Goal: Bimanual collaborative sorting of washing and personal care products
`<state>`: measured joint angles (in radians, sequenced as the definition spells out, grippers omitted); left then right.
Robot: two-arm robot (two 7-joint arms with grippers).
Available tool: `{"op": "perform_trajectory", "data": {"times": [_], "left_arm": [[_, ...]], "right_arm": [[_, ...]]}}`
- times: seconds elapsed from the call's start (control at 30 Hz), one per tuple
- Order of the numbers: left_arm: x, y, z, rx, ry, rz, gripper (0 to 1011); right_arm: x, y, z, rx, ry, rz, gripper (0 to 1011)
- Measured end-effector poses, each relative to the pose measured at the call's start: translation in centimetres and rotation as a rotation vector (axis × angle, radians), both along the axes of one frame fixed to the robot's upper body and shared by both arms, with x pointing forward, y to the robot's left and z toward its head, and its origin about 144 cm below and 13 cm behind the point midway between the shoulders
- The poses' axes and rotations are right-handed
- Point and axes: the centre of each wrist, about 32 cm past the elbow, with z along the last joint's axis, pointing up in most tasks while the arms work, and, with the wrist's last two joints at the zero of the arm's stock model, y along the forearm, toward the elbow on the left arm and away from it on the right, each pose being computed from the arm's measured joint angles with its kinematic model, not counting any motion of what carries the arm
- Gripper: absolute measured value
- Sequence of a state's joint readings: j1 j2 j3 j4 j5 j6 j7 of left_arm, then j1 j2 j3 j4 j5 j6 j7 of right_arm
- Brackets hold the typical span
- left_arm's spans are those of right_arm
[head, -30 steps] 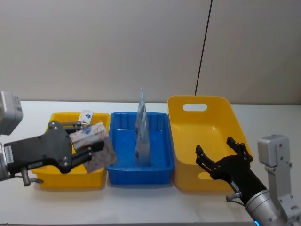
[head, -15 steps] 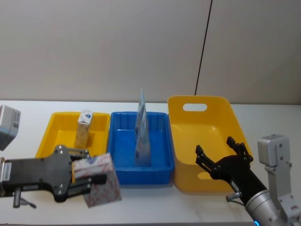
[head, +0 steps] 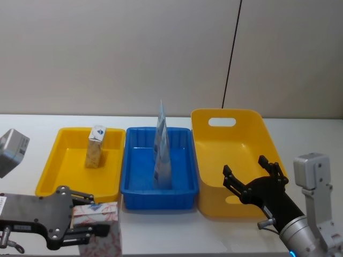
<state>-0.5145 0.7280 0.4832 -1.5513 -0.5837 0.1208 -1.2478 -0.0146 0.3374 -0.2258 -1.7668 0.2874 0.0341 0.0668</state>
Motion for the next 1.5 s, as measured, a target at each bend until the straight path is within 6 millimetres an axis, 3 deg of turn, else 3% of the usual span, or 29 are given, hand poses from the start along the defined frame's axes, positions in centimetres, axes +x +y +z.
{"op": "perform_trajectory", "data": {"times": [0.53,1.5], "left_arm": [[0.33,0.91,-0.01,0.057,0.028,0.032,369],[0.78,0.38,0.16,0.051,-0.035,0.071,369]], "right_arm": [[0.0,0.0,0.0,0.0,0.0,0.0,1000],[0.0,0.0,0.0,0.0,0.0,0.0,1000]]}}
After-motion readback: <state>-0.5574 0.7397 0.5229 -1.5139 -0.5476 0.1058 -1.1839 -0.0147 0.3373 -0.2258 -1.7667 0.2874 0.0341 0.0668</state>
